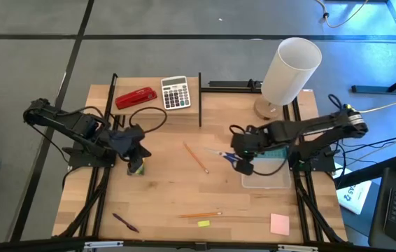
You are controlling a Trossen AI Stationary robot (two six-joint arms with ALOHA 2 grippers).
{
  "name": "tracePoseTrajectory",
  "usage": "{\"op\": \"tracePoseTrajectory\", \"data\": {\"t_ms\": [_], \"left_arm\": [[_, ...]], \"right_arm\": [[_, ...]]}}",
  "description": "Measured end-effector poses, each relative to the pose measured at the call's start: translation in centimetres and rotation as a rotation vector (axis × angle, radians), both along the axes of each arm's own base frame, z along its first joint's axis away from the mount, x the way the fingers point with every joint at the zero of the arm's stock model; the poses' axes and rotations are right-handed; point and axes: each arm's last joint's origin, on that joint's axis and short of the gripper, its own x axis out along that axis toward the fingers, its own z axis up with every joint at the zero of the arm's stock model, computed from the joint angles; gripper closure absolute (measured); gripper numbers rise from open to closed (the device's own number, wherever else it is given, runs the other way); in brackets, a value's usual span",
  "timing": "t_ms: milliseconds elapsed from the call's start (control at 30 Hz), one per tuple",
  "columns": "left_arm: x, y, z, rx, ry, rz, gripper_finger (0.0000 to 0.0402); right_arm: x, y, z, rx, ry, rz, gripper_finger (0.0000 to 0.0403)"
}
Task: Pack school essentials
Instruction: Put the blue scissors into the blue supply box
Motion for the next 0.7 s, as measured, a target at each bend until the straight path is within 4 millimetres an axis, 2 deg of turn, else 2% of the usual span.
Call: {"op": "tracePoseTrajectory", "data": {"t_ms": [300,700], "left_arm": [[0.8,-0.2,0.9,0.056,-0.125,-0.032,0.0401],[0.9,-0.2,0.9,0.068,-0.141,-0.033,0.0401]], "right_arm": [[-5.2,0.9,-1.7,0.039,0.038,-0.044,0.0377],[-11.5,1.4,-3.3,0.107,0.121,-0.083,0.0376]]}}
